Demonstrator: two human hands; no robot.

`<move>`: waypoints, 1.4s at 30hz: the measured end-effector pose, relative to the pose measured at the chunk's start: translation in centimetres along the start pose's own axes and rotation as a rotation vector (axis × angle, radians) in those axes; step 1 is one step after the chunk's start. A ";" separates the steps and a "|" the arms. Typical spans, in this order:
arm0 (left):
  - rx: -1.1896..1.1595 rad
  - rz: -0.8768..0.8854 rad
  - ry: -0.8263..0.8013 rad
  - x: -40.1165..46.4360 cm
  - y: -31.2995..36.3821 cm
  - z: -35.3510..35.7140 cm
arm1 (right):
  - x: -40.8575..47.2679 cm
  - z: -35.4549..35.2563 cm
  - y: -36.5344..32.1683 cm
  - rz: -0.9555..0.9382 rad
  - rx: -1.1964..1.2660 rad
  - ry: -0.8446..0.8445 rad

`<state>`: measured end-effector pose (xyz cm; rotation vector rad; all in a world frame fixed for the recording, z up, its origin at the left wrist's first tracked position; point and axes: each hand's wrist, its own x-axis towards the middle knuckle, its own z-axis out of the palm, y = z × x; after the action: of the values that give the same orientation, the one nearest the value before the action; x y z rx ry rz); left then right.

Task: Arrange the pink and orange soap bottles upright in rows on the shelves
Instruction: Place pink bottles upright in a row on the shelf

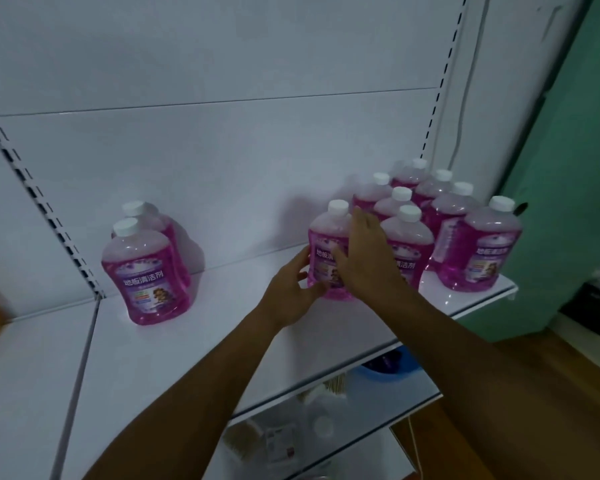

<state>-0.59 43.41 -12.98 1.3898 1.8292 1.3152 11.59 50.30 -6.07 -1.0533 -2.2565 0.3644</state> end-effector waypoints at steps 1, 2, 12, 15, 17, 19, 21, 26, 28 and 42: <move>0.004 0.006 0.010 -0.1 0.1 0.0 | 0.1 0.0 0.1 -0.027 -0.029 0.003; 0.011 0.006 0.016 -0.3 0.0 0.0 | 0.3 0.0 0.2 -0.046 -0.044 0.008; 0.066 -0.058 0.165 -4.4 -0.1 -2.3 | 2.5 1.6 -2.6 -0.186 0.086 -0.133; 0.090 -0.070 0.236 -5.5 -0.3 -4.0 | 3.5 3.1 -4.8 -0.261 0.164 -0.183; 0.072 -0.061 0.275 -5.8 -0.2 -5.2 | 4.1 4.4 -6.4 -0.298 0.221 -0.194; 0.031 -0.040 0.300 -5.9 -0.8 -6.4 | 4.7 5.7 -7.9 -0.328 0.263 -0.194; -0.026 -0.030 0.316 -5.7 -1.4 -7.4 | 5.4 7.0 -9.3 -0.351 0.295 -0.199; -0.005 -0.174 0.459 -4.9 -3.0 -9.3 | 6.9 9.3 -11.2 -0.372 0.337 -0.215; -0.035 -0.157 0.455 -4.7 -3.1 -9.6 | 7.2 10.0 -11.6 -0.357 0.372 -0.211; 0.004 -0.195 0.482 -4.4 -1.5 -8.0 | 7.8 10.8 -11.4 -0.388 0.188 -0.190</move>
<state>-6.28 36.17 -11.72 0.9130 2.2058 1.6404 -5.97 49.02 -5.71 -0.4861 -2.4707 0.5136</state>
